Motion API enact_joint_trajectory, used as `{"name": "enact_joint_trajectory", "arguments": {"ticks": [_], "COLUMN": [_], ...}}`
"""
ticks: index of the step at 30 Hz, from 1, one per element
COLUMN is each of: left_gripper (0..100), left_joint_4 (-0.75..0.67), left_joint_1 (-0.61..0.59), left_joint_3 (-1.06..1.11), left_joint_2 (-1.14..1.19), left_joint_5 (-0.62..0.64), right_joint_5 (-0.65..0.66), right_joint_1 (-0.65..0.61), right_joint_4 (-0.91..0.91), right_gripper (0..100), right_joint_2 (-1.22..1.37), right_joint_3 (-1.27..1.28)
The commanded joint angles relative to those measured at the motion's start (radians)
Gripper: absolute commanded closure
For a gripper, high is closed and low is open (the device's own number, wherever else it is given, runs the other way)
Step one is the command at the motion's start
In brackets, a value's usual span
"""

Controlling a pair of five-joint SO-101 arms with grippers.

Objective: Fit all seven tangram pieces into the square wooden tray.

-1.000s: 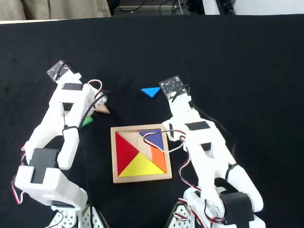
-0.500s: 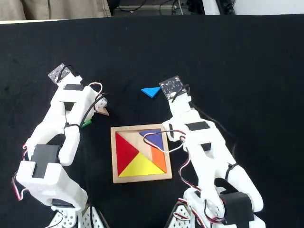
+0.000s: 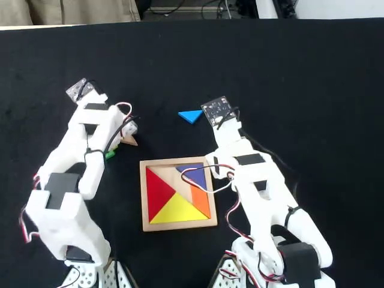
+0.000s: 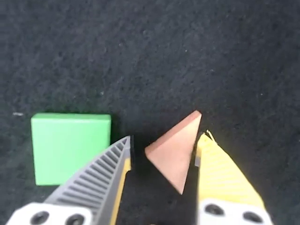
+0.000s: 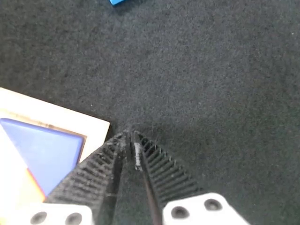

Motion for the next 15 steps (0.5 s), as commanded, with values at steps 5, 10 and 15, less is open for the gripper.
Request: {"name": "enact_joint_trajectory", "arguments": {"ticks": [5,10,15], "left_gripper": [78,78,91], "left_joint_4": [0.19,0.195,0.255], "left_joint_1": [0.038,0.084,0.105], "left_joint_3": [-0.343,-0.363,-0.38], "left_joint_2": [0.164,0.192,0.192], "left_joint_5": [-0.011,-0.012,-0.014], "right_joint_5": [0.002,0.002,0.002], "right_joint_1": [0.008,0.008,0.008], "right_joint_4": [-0.015,-0.015,-0.015], "right_gripper": [98.7,98.7,98.7], "right_joint_2": [-0.002,-0.002,-0.002], "right_joint_3": [-0.004,-0.004,-0.004]}}
